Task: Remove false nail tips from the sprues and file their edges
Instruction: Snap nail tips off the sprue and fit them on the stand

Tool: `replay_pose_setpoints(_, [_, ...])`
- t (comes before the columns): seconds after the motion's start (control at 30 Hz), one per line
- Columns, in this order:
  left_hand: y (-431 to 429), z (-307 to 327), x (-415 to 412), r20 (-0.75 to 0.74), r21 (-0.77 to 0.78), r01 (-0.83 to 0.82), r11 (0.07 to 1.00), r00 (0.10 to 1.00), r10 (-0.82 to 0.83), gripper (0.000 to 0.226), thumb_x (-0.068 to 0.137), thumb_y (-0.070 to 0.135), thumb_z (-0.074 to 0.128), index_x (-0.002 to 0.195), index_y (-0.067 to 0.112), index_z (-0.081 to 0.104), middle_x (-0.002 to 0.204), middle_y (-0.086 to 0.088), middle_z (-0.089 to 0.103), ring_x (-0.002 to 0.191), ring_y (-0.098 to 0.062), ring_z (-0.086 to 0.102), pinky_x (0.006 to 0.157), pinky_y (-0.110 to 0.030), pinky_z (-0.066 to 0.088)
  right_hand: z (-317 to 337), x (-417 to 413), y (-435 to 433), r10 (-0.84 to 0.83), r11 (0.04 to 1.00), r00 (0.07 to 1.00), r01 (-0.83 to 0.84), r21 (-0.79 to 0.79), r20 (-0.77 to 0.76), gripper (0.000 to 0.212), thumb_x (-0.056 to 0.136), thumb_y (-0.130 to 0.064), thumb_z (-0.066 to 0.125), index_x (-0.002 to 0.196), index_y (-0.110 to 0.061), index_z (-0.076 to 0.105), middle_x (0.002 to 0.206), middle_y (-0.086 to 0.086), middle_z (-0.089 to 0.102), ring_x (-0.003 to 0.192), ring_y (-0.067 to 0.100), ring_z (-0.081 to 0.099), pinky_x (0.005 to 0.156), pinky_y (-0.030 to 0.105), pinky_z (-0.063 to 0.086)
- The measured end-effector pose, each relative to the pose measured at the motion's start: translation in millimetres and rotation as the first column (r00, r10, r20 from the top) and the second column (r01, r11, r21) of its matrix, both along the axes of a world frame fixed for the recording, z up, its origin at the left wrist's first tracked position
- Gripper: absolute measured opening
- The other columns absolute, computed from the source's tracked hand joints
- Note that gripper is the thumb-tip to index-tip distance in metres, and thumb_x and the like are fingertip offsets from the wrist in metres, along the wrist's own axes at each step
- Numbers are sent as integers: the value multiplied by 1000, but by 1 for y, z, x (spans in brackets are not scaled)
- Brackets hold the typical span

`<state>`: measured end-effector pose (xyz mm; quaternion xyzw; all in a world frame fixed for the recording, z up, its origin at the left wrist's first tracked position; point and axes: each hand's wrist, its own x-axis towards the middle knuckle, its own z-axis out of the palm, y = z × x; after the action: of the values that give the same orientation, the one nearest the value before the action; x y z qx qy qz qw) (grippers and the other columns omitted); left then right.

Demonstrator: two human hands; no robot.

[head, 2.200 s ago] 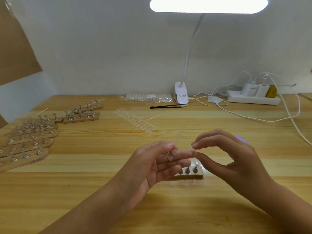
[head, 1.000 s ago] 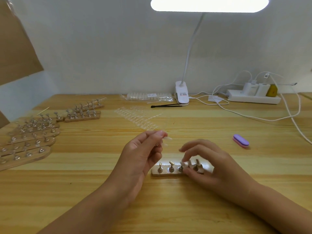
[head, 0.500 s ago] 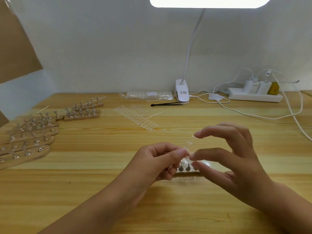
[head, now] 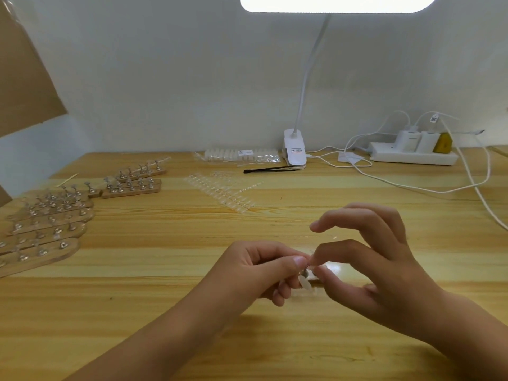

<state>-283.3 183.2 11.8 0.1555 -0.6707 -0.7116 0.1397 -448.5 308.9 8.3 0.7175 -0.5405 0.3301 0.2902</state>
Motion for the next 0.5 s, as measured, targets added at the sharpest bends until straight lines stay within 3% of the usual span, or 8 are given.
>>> replay_pose_setpoints(0.13, [-6, 4, 0, 37, 352, 92, 931, 993, -112, 9, 83, 24, 77, 84, 16, 80, 66, 4, 62, 52, -1, 54, 49, -10, 46, -1, -1, -1, 4, 999, 999, -6, -51, -38, 15, 86, -21, 66, 94, -27, 55, 122, -4, 50, 113, 22, 44, 104, 21, 26])
replay_pose_setpoints(0.2, [-9, 7, 2, -13, 616, 223, 756, 962, -273, 8, 84, 16, 77, 89, 9, 78, 71, 2, 62, 55, -2, 57, 51, -10, 51, -1, -1, 0, 11, 995, 999, -16, -99, -48, 15, 87, -21, 67, 95, -28, 57, 122, -4, 51, 112, 21, 44, 104, 21, 27])
replay_pose_setpoints(0.27, [-9, 9, 4, -91, 775, 293, 561, 929, -359, 13, 83, 8, 78, 94, 2, 73, 74, -1, 61, 59, -4, 60, 55, -13, 54, -1, -1, 1, 23, 990, 998, -32, -136, -63, 16, 87, -21, 69, 97, -28, 59, 121, -4, 52, 111, 20, 44, 102, 21, 28])
replay_pose_setpoints(0.37, [-7, 12, 4, -129, 848, 288, 446, 927, -353, 17, 81, -1, 77, 96, -4, 69, 74, -7, 62, 59, -8, 63, 55, -17, 56, -1, -2, 3, 40, 988, 997, -49, -146, -66, 16, 87, -22, 68, 100, -28, 60, 117, -4, 53, 105, 20, 46, 100, 21, 31])
replay_pose_setpoints(0.5, [-5, 12, 4, -128, 847, 289, 446, 926, -356, 14, 81, 0, 77, 91, -3, 68, 72, -8, 62, 57, -9, 63, 53, -17, 56, 0, -1, 4, 116, 988, 993, -117, -98, -6, 10, 95, -17, 59, 102, -24, 59, 102, -5, 55, 87, 16, 52, 80, 28, 42])
